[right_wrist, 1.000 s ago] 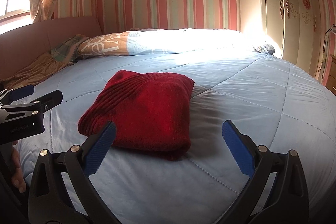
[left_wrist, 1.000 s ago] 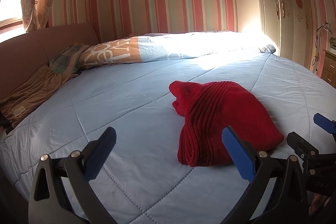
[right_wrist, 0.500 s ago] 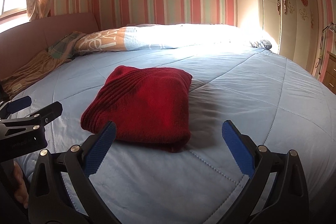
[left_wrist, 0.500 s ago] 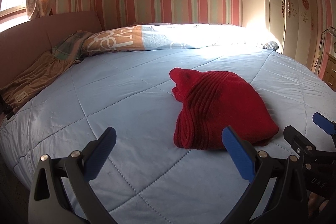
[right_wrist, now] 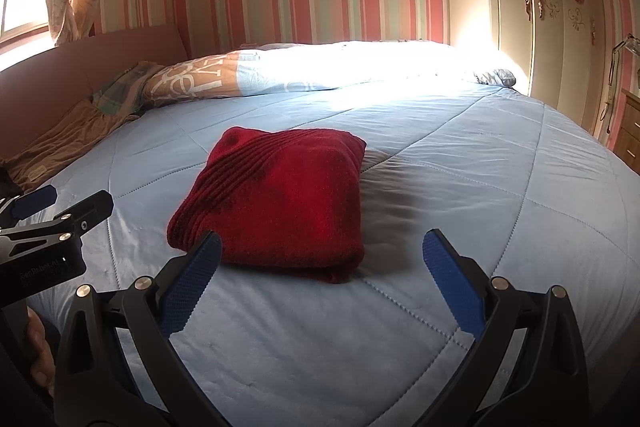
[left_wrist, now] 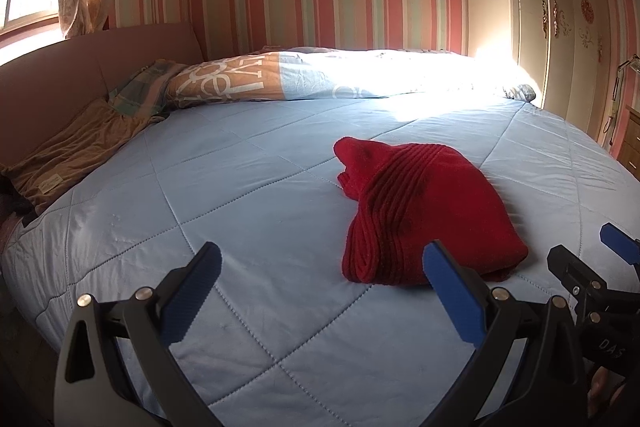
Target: Fold small clothes
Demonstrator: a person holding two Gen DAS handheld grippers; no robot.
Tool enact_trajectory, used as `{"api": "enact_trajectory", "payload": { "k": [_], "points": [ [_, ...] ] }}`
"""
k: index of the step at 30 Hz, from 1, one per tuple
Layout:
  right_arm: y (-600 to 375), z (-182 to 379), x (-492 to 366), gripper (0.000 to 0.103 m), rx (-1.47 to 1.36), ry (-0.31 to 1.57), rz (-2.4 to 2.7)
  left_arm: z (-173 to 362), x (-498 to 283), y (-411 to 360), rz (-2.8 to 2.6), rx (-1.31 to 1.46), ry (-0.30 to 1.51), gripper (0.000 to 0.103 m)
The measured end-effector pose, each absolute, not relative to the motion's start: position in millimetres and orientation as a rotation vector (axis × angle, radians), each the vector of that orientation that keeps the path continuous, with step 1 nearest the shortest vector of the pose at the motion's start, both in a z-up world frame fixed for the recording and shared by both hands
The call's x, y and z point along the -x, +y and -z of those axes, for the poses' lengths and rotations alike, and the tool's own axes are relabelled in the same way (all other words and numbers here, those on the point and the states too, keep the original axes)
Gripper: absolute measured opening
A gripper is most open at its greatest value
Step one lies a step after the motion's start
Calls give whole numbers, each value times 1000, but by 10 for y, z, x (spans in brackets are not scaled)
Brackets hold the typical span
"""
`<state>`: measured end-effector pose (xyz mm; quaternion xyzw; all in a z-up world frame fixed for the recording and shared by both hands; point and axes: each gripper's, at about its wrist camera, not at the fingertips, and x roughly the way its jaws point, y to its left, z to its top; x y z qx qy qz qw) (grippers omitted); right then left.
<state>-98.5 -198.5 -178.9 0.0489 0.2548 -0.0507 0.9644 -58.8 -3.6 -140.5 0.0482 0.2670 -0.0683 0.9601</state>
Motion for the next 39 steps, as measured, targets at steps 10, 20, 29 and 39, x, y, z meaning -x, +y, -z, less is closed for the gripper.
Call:
{"api": "enact_trajectory", "payload": {
  "k": [10,20,29,39],
  "points": [
    [-1915,1654,1036,100,-64,497,85,1323,629,-22,127,-121,524,101],
    [-1887,1621,1058,100,-48,489,92,1272,650,24,119,-108,519,101],
    [-1881,1600,1055,100,-46,482,99,1259,682,51,115,-97,506,101],
    [-1914,1553,1035,100,-55,468,111,1268,726,39,120,-125,502,101]
  ]
}}
